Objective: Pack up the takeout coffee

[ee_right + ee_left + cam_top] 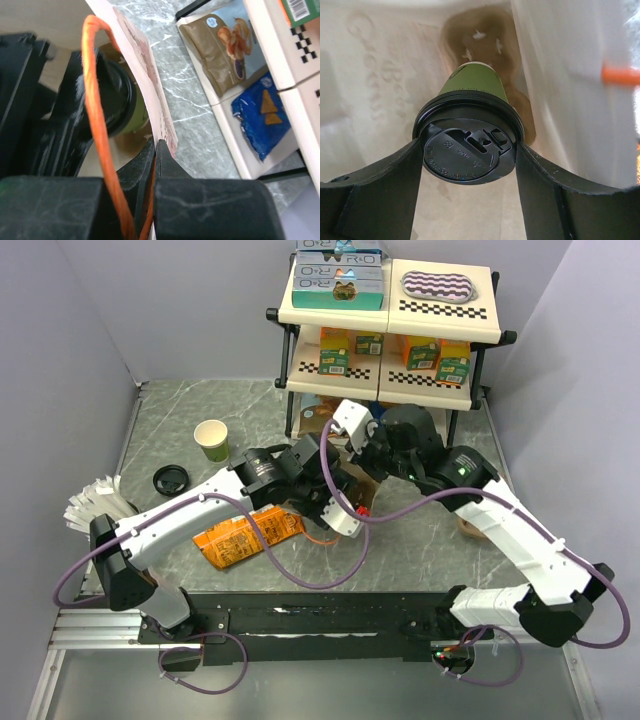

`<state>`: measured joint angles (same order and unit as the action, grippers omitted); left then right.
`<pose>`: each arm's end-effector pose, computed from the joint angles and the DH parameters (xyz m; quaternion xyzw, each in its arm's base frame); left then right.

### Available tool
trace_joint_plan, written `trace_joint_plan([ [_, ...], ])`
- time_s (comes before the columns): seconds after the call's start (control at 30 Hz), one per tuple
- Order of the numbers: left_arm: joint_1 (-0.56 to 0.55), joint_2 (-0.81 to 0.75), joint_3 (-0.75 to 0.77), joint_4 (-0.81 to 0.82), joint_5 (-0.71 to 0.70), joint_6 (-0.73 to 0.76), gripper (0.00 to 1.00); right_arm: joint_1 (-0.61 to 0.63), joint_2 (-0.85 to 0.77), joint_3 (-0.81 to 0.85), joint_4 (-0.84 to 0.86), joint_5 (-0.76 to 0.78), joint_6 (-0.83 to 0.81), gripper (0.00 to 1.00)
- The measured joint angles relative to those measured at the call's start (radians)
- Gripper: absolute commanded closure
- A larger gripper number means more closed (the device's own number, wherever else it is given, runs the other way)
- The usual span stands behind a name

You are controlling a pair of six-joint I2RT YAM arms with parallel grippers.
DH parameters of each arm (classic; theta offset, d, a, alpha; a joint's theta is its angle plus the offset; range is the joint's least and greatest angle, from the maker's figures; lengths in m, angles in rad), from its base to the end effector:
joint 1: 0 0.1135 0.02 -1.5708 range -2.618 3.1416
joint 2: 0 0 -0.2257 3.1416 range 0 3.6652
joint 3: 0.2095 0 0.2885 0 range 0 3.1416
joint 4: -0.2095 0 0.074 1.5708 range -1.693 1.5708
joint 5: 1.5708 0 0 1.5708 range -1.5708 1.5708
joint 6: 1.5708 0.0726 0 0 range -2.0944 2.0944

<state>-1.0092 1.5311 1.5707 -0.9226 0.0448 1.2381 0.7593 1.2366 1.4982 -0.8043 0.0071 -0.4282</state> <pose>0.2016 -0.3265 0.2969 0.8519 0.4002 0.0175 0.3373 0.2387 0.2258 0.3819 -0.4857 0.7227 0.0780 0.4855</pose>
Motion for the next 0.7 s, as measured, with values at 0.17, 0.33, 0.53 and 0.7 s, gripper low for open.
trace_joint_plan([
  [0.17, 0.0, 0.002, -0.006, 0.0, -0.06, 0.002, 0.99, 0.026, -0.029, -0.032, 0.014, 0.05, -0.019, 1.0],
  [0.33, 0.0, 0.008, -0.013, 0.002, -0.118, 0.005, 0.99, 0.047, -0.024, -0.048, 0.027, 0.087, -0.034, 1.0],
  [0.53, 0.002, 0.041, -0.051, 0.008, -0.175, 0.025, 0.99, 0.069, -0.009, -0.048, 0.011, 0.13, -0.009, 1.0],
  [0.7, 0.007, 0.06, -0.053, 0.023, -0.197, 0.05, 0.99, 0.071, -0.003, -0.048, -0.021, 0.178, 0.023, 1.0],
])
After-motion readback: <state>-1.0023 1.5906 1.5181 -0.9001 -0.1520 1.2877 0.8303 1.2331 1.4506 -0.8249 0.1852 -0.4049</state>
